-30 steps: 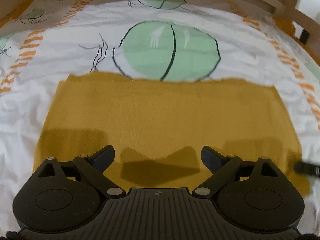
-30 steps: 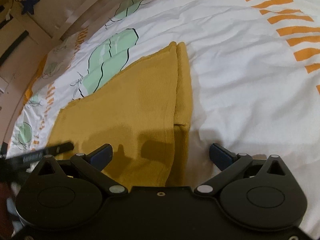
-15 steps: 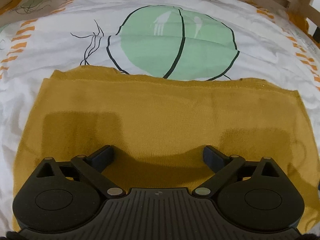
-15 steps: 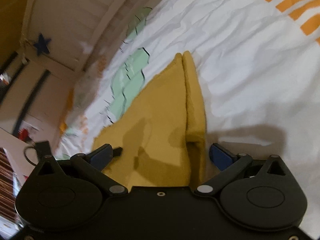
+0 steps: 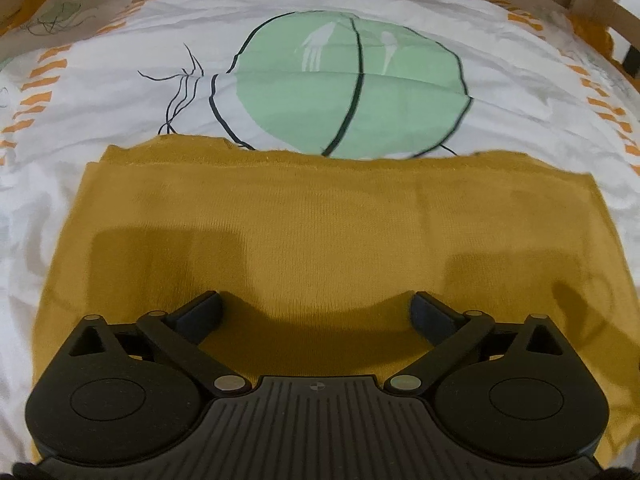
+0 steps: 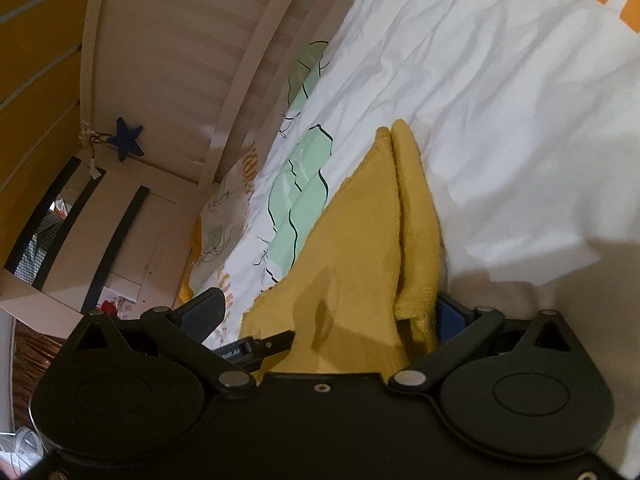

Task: Fold small clothes
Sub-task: 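Move the right gripper to the sweater's folded side edge and grasp it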

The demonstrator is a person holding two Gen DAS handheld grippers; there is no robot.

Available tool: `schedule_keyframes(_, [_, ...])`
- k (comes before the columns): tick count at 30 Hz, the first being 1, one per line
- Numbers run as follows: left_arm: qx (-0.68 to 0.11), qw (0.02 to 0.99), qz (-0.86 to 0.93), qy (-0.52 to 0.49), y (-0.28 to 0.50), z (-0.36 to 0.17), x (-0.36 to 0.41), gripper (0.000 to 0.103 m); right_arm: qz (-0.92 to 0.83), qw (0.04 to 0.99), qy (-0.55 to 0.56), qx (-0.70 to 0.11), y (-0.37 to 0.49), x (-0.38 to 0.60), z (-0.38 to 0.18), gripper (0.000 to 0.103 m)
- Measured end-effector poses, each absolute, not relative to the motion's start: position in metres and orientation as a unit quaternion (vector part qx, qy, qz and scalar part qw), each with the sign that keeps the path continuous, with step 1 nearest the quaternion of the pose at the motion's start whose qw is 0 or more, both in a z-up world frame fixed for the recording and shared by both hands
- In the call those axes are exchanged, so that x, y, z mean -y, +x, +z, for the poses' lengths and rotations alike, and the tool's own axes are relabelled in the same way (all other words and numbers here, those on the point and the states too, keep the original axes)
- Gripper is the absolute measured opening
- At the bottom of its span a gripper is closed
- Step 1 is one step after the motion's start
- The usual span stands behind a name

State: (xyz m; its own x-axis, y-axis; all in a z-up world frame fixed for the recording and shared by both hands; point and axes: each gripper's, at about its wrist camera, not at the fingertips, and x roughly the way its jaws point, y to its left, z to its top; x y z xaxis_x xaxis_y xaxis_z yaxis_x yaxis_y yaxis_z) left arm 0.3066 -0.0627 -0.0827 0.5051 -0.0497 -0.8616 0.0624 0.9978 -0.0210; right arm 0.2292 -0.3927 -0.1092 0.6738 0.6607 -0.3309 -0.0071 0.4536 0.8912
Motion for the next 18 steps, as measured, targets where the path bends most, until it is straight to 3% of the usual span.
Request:
schedule_keyframes(9, [-0.499,0.863,-0.074,0.03,0.245,-0.086,0.057,0.102,0.218,0.788,0.463,-0.342,0.227,0.392,-0.108,0.103])
schedule_keyframes(18, [-0.475,0.877,-0.069,-0.021,0.235,-0.055,0.001,0.1,0.215,0.802,0.441,-0.34,0.224,0.386,-0.105,0.103])
